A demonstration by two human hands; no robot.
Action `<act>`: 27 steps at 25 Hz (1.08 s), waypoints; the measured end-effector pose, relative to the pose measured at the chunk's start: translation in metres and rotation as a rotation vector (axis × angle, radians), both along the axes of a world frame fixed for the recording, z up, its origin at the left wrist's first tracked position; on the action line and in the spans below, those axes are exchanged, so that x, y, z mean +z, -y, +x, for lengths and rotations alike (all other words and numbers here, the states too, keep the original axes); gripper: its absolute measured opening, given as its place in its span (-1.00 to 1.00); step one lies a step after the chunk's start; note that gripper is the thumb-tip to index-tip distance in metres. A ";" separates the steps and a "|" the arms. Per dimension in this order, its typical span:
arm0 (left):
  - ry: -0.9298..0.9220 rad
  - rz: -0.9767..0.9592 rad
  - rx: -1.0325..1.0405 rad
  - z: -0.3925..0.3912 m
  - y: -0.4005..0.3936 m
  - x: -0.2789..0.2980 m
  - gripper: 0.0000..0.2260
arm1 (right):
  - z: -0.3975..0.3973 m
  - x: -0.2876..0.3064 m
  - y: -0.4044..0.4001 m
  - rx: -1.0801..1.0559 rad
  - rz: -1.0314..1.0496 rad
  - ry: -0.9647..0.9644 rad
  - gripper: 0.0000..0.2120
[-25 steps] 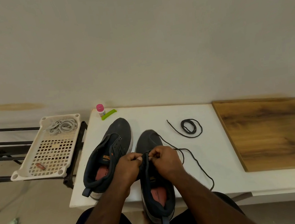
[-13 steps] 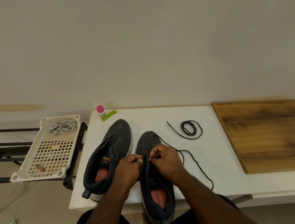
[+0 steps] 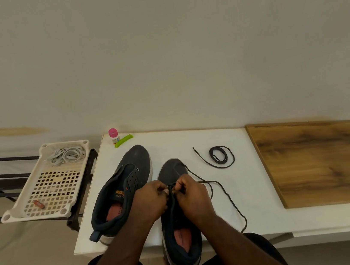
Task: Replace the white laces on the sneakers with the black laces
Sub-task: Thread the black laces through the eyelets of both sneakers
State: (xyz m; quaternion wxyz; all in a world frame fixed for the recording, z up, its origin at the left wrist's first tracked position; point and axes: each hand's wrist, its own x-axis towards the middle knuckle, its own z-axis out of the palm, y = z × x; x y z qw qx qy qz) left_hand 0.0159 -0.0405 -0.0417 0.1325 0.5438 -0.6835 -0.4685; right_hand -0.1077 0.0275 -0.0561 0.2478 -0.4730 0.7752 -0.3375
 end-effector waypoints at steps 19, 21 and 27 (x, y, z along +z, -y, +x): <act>-0.147 -0.056 0.101 0.005 -0.007 0.006 -0.92 | 0.037 0.002 -0.036 0.174 0.111 -0.277 -0.66; -0.123 -0.175 0.116 0.008 -0.010 0.015 -0.92 | 0.036 0.004 -0.036 0.151 0.118 -0.237 -0.63; -0.581 -0.009 0.385 0.018 -0.018 0.020 -0.93 | 0.038 0.007 -0.039 0.136 0.111 -0.201 -0.55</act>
